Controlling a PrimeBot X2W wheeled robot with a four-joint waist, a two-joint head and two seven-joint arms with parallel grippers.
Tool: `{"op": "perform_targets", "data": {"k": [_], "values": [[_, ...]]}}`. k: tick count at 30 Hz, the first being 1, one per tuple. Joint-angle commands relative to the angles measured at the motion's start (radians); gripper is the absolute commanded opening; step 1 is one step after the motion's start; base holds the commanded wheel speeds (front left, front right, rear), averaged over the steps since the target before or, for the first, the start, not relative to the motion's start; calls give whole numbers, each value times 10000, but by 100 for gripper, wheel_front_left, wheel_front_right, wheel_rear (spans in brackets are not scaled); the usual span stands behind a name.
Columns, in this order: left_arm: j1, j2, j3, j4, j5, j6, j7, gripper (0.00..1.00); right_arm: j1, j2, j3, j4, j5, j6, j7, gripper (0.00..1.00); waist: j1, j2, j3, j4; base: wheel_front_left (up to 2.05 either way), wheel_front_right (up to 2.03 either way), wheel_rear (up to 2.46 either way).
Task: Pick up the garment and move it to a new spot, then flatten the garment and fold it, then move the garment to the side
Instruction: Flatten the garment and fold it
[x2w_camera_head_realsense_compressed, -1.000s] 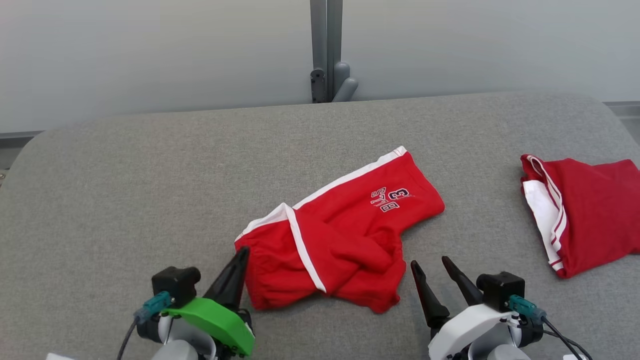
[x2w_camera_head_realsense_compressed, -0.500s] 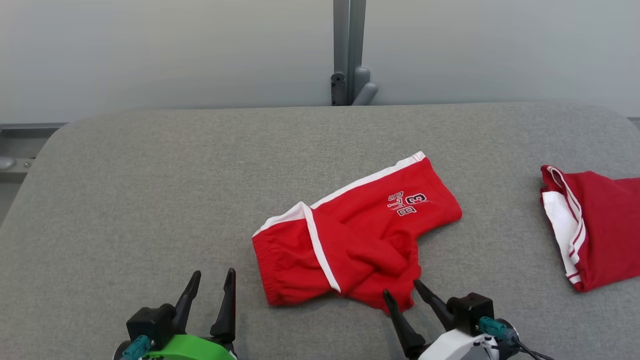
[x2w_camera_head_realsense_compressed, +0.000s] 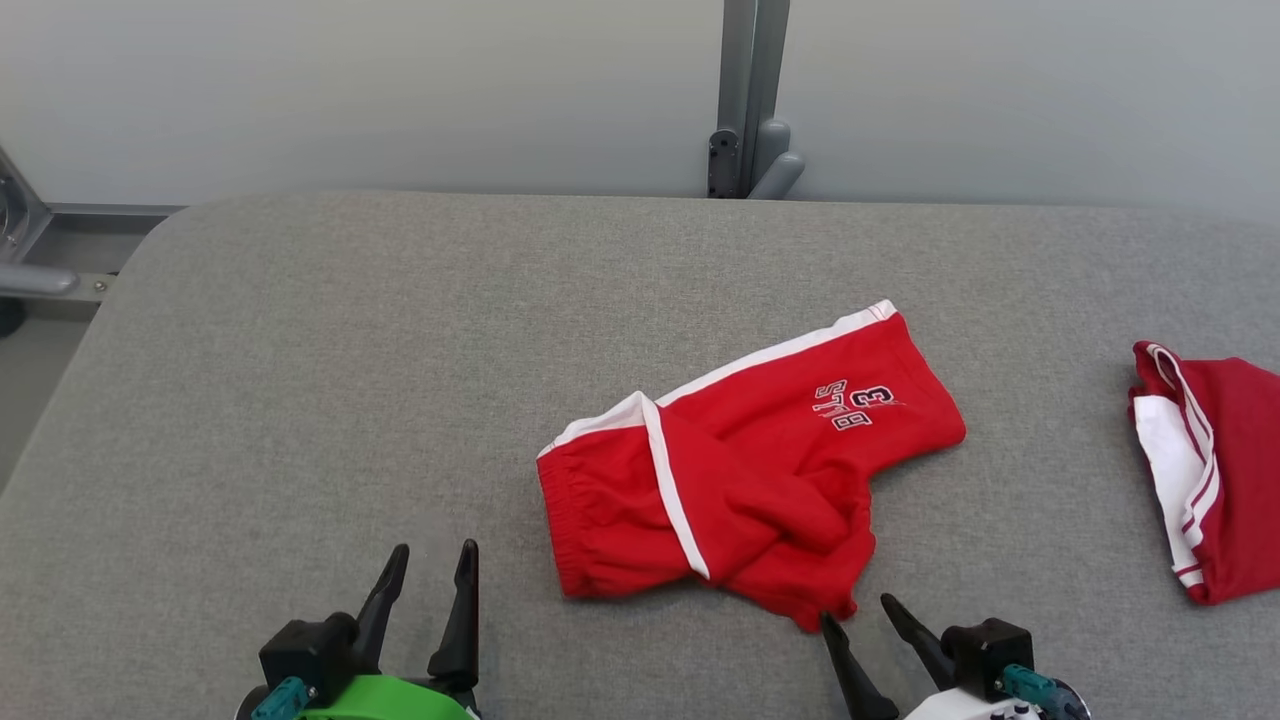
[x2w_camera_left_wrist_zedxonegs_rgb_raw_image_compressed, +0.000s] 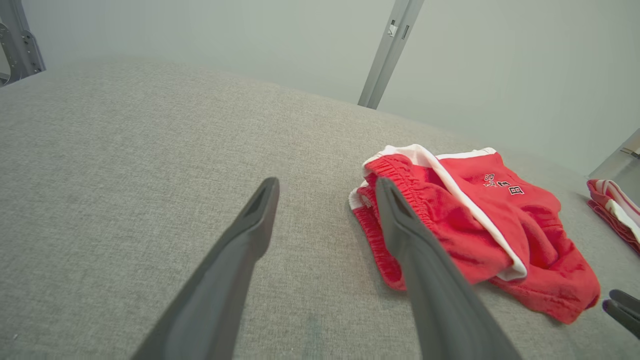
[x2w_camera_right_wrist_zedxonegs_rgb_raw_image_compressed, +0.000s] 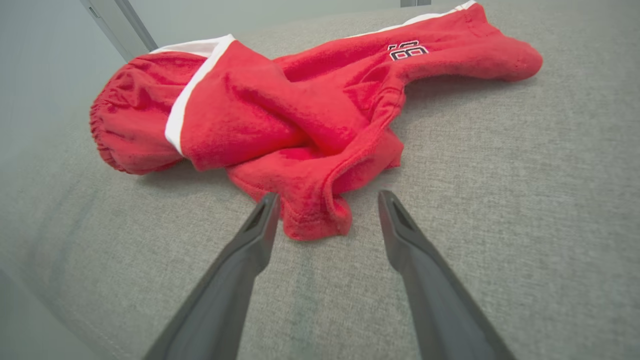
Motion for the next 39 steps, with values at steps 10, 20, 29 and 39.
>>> {"op": "perform_targets", "data": {"k": [10,20,29,39], "values": [[-191,-17,-114,97,-157,-24,3,100,-560,98,173,763,-82,-13,-24,100,0,0,192,271,0,0,0],[201,-26,188,143,-228,-24,1,100,-785,146,337,1023,205,-13,-25,0,0,0,241,300,0,0,0],[85,-25,-163,123,-390,-25,1,100,-795,-262,-701,-1165,1358,-13,-24,0,0,0,107,-205,0,0,0],[126,-24,-442,380,-407,-25,1,100,-2040,-967,-2326,502,854,-14,35,100,0,0,87,-195,0,0,0]]}}
